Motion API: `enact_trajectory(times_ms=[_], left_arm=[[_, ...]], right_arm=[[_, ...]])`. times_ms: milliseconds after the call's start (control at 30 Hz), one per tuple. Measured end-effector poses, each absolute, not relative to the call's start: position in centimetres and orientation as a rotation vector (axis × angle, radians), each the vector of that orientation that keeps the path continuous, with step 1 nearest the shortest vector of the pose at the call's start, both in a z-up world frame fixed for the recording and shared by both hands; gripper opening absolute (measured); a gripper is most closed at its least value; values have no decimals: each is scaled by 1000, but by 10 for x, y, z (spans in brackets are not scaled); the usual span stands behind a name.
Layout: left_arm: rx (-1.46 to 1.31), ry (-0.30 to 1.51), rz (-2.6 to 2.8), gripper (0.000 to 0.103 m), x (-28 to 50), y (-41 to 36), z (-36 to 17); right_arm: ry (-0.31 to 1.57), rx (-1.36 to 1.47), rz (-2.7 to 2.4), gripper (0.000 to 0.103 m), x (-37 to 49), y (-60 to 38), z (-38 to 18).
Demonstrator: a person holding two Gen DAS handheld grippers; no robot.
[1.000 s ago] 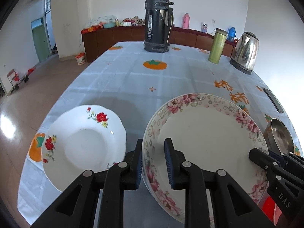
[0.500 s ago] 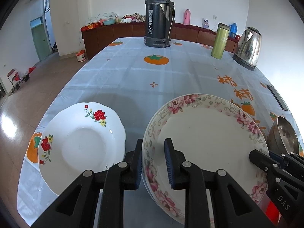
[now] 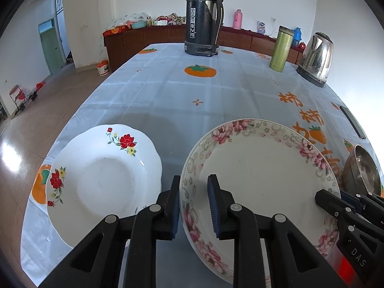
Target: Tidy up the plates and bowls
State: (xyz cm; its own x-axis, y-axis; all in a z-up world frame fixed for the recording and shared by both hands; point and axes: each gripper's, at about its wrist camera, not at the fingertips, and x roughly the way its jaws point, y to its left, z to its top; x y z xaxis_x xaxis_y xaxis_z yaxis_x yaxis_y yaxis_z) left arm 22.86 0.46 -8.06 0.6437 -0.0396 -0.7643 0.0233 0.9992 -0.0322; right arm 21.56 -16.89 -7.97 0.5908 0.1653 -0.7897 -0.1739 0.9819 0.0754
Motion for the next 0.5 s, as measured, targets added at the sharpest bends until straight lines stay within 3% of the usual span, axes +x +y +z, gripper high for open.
enact_trajectory(times_ms=[500], left_arm=[[-29, 882, -40, 24, 232, 7, -90]], right_arm=[[930, -24, 194, 17, 217, -167, -85]])
